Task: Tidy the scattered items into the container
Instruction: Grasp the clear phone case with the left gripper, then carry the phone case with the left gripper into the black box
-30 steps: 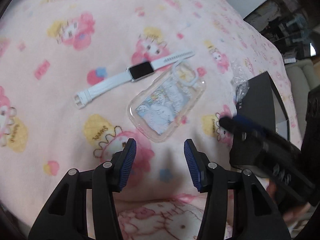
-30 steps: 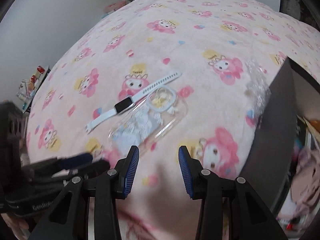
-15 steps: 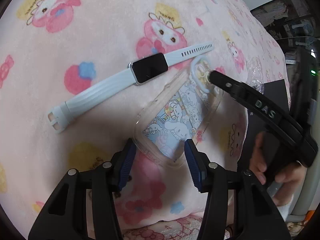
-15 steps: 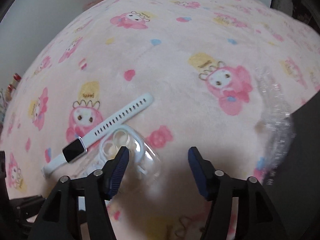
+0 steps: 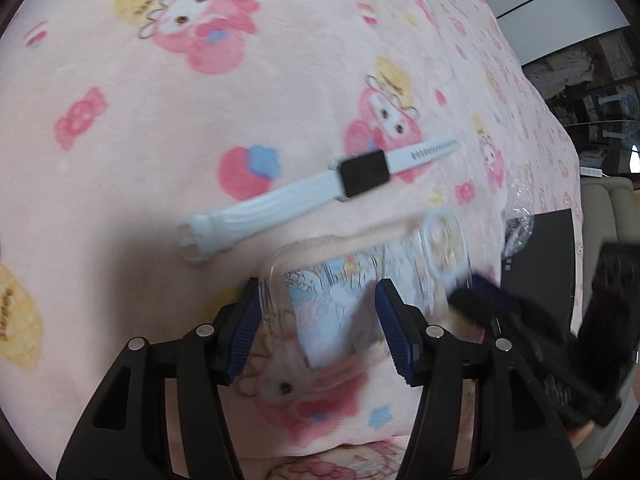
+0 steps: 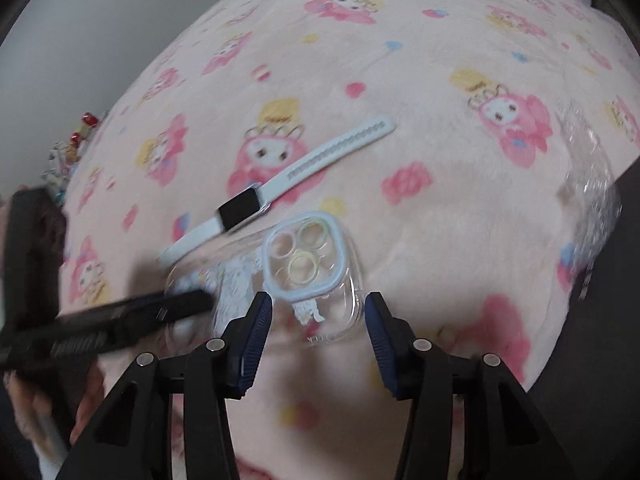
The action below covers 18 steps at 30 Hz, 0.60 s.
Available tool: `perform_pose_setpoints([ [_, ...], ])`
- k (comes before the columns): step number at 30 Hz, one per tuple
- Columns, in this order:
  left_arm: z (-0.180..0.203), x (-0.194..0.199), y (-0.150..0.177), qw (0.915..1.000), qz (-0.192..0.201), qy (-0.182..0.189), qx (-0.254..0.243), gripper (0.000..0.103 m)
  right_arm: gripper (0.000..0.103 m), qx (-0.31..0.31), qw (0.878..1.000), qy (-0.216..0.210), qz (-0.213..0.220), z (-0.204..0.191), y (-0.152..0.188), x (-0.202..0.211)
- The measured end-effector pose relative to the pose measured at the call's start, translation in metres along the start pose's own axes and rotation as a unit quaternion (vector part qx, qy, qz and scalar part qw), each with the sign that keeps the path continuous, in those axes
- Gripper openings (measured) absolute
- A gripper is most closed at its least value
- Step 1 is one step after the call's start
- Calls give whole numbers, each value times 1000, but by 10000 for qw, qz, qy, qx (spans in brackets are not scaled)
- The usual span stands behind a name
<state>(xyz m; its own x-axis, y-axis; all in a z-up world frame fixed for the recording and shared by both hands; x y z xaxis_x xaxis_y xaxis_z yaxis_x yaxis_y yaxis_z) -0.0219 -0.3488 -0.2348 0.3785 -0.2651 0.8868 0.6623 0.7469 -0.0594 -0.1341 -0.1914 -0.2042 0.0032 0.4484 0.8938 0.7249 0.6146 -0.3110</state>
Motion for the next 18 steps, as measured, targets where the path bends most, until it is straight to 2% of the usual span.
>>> perform_pose_setpoints([
  [2, -2, -3, -1, 9999, -124, 108, -22, 59, 45, -5, 10000, -53, -61, 0, 8, 1],
  [3, -2, -5, 0, 9998, -165, 125, -27, 59, 46, 6, 10000, 94, -29, 3, 10, 0],
  [5, -2, -10, 2, 9998, -198, 41, -54, 59, 47, 106, 9974, 710, 82, 12, 7, -7],
  [6, -3, -12, 4, 9997, -221, 3, -62, 60, 48, 146, 9963, 841, 109, 11, 6, -12],
  [7, -1, -14, 4, 9996, -259, -19, -89, 61, 49, 157, 9966, 796, 145, 9, 2, -17],
  [10, 4, -13, 5, 9994, -266, -107, -174, 65, 51, 3, 9999, 108, 125, 7, -2, -26],
  [13, 10, -5, 10, 9994, -259, -70, -229, 65, 50, 91, 9996, 173, 212, 3, 3, -20],
  [18, 21, 19, 36, 9992, -187, 234, -268, 65, 50, 57, 9992, 186, 336, 0, 27, 15],
])
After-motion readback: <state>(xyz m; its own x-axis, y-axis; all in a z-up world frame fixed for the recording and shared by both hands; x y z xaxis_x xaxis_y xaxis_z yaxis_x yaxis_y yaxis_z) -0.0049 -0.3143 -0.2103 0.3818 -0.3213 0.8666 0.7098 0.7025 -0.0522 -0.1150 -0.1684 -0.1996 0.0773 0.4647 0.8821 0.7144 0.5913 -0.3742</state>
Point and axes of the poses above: each gripper's, at about its wrist camera, not at the fingertips, and x roughly against the way its jaws point, z to its right, y to its underside, the point moved 4 cm from there along -x, roughly the way its jaws point, and after that the axes turned 5 degrees about x, right-handed, at the moved point
